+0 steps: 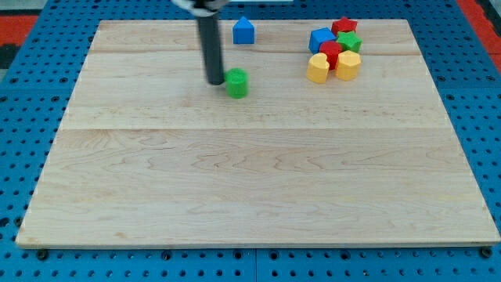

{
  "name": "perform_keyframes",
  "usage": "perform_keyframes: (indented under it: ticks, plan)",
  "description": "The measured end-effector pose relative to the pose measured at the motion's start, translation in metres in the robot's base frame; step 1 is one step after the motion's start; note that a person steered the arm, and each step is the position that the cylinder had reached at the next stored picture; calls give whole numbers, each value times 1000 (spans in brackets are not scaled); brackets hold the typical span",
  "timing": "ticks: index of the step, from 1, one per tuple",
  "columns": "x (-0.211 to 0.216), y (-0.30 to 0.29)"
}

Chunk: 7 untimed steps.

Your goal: Push the green circle towards the top left side of the yellow heart

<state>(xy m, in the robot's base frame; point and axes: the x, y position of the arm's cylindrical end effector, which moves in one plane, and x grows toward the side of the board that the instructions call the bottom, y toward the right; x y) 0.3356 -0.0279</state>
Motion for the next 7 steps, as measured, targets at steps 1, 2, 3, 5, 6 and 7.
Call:
perform_keyframes:
  ticks: [1,2,3,5,6,7]
  plan:
    - [-7,49]
    - [12,-8]
    - [50,47]
    - [3,86]
    - [2,57]
    - [-8,20]
